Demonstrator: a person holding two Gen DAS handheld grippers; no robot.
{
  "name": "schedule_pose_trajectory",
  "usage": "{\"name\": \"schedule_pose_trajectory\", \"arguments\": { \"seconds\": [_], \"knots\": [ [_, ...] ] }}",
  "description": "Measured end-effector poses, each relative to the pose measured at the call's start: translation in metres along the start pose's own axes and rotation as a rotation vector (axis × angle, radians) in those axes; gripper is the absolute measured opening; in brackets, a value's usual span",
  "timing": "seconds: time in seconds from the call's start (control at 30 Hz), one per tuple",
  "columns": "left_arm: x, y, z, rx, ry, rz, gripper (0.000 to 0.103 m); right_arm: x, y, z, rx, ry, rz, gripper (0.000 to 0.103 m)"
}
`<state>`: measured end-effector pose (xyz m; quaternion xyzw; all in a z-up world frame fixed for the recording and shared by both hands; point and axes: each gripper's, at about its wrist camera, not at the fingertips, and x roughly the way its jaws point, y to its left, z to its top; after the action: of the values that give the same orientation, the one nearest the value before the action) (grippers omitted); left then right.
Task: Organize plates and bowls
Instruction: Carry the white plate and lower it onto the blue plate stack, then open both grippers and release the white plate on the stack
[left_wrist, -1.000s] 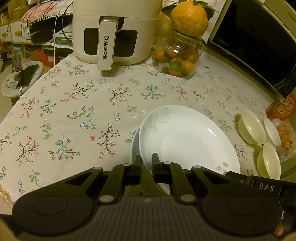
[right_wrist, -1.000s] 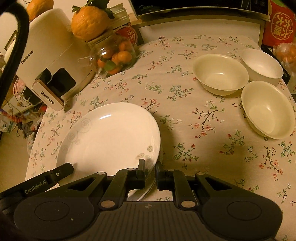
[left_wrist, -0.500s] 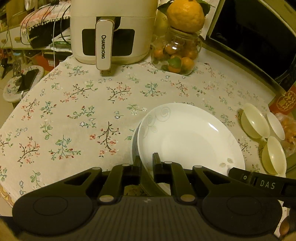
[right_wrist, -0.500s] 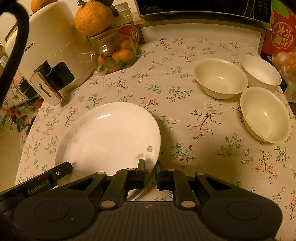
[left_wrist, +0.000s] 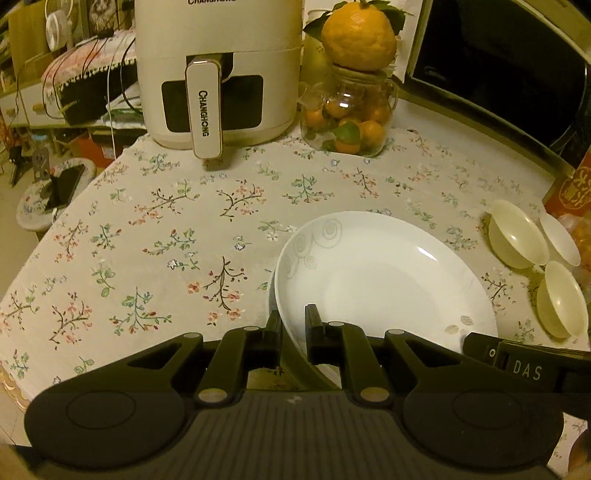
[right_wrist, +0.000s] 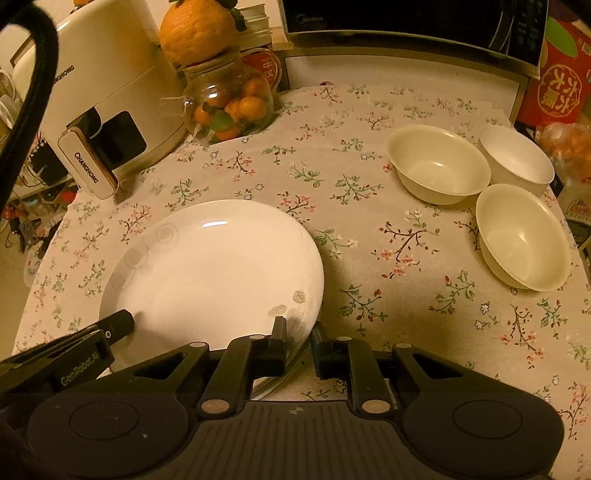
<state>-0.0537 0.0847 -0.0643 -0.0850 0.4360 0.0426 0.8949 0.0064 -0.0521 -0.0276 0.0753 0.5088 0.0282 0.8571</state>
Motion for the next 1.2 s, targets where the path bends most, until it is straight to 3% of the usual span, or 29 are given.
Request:
{"name": "schedule_pose_trajectory", "arguments": {
  "seconds": [0.3, 0.8, 1.2],
  "knots": [
    [0.0, -0.008, -0.005, 0.08, -0.027, 0.061, 0.01, -0.001, 0.006, -0.006, -0.035, -0.014, -0.035, 0.015],
    [0.003, -0.013, -0.012, 0.132, -0.042, 0.115, 0.009, 0.001, 0.021, -0.013, -0.074, -0.043, -0.103, 0.015],
    [0.004, -0.007, -0.006, 0.086, -0.016, 0.084, 0.011, 0.002, 0.023, -0.015, -0.098, -0.056, -0.115, 0.018]
  ]
}}
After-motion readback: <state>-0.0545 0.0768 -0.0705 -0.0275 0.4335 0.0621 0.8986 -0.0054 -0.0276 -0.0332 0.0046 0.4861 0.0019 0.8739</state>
